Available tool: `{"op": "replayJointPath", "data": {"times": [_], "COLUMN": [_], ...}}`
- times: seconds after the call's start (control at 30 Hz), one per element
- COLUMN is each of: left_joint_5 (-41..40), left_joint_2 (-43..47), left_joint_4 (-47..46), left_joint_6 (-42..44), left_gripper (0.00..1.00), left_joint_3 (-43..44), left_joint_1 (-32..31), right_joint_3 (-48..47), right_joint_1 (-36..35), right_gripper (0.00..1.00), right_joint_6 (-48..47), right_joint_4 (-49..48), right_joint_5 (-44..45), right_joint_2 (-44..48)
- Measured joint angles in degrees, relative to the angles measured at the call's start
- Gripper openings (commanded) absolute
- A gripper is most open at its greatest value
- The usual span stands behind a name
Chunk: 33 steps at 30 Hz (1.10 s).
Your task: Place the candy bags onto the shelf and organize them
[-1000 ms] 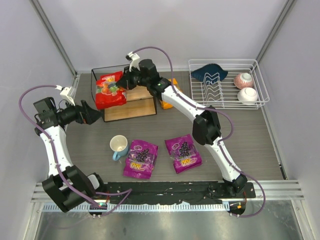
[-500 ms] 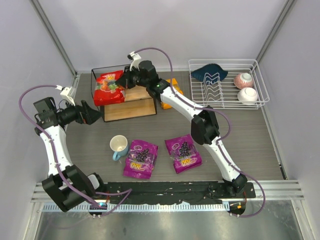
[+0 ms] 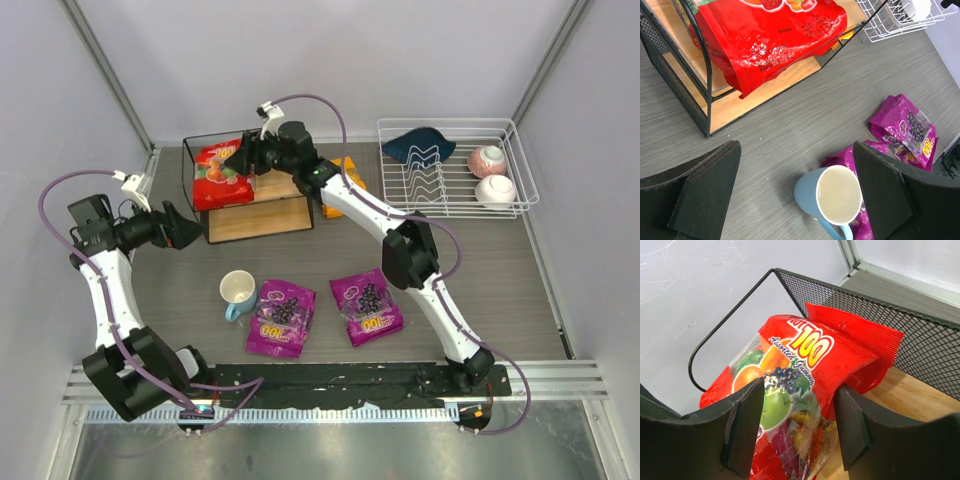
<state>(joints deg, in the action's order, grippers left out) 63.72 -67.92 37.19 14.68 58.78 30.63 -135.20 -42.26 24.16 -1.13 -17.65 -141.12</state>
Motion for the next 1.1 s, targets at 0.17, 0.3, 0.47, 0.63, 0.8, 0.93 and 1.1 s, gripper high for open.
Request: {"op": "replayJointPath", "data": {"times": [0.17, 0.3, 0.47, 0.63, 0.8, 0.93, 1.1], "left_joint_5": [0.5, 0.8, 0.8, 0.9, 0.9, 0.9, 1.0], "left_joint_2": [-0.3, -0.4, -0.4, -0.4, -0.3, 0.0, 0.8], "left_joint_4": [0.0, 0.0, 0.0, 0.0, 0.1, 0.6, 0.9], "left_joint_6": [0.3, 0.3, 0.3, 0.3, 0.3, 0.6, 0.6], "left_gripper": [1.0, 1.0, 1.0, 1.0, 1.0, 1.0, 1.0], "left_joint_3": [0.0, 0.0, 0.0, 0.0, 0.0, 0.0, 0.0], "left_joint_1": [0.0, 0.0, 0.0, 0.0, 0.0, 0.0, 0.0], "right_joint_3": [1.6, 1.7, 2.7, 4.8, 8.0, 16.2, 34.8], "right_joint_1": [0.0, 0.0, 0.0, 0.0, 0.0, 0.0, 0.0], "right_gripper": [0.69, 0.7, 0.71, 0.72, 0.72, 0.72, 0.72], "right_joint_6": [-0.6, -1.3, -1.8, -2.9, -3.7, -5.3, -7.5], "right_joint_4": [0.0, 1.0, 3.5, 4.7, 5.9, 5.7, 4.8], "right_joint_5": [1.7, 2.7, 4.1, 5.4, 6.1, 7.6, 13.6], "right_joint_2": [0.8, 1.2, 3.0, 6.4, 11.5, 19.2, 36.0]}}
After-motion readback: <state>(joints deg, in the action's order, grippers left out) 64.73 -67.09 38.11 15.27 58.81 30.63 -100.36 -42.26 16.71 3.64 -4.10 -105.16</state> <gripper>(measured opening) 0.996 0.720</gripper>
